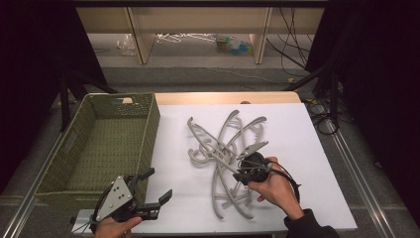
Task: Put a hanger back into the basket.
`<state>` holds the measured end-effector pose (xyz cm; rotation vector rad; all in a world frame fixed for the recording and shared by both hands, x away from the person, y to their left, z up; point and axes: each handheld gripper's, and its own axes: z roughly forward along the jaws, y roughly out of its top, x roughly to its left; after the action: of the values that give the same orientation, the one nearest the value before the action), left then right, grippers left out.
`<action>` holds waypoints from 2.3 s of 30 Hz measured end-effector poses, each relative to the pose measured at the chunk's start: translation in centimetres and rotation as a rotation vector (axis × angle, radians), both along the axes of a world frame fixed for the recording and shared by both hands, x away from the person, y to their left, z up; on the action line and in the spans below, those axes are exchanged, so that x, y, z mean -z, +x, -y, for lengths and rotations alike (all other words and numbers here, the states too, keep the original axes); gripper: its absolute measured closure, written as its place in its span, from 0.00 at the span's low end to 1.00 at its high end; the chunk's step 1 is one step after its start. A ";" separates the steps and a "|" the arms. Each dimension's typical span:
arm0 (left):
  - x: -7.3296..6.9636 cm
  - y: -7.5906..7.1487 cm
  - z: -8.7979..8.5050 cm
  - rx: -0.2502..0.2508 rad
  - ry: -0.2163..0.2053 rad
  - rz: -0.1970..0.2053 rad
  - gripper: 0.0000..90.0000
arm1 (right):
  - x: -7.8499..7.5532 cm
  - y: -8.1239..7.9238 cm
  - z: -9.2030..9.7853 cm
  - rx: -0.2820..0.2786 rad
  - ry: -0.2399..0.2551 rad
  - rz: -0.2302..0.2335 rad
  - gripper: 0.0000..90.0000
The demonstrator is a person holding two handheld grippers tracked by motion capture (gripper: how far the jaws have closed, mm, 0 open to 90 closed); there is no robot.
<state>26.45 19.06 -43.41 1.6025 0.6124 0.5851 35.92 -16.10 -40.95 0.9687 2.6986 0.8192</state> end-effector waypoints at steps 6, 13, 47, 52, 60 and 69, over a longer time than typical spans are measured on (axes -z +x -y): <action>0.1 0.0 0.1 -0.012 0.037 0.002 0.18 | -0.6 -0.5 0.6 -0.131 -0.047 0.057 0.91; 0.3 0.3 1.4 -0.016 0.109 -0.025 0.21 | -1.0 -1.3 2.2 -0.265 0.000 0.071 0.91; 1.8 6.1 9.6 0.357 0.568 0.018 0.63 | -1.8 -4.2 3.9 -0.553 0.031 0.051 0.91; 1.6 6.3 9.7 0.409 0.628 0.034 0.72 | -1.9 -4.2 3.9 -0.559 0.029 0.065 0.91; -0.1 5.7 9.8 0.466 0.615 0.073 0.84 | -2.3 -3.4 4.3 -0.483 -0.011 0.164 0.80; -1.6 5.5 9.9 0.407 0.580 -0.001 0.88 | -3.3 -2.5 4.4 -0.336 0.019 0.252 0.56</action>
<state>32.00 9.16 -41.86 2.1963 0.0967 0.4754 33.46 -20.46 -37.69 0.3828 2.6652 0.9521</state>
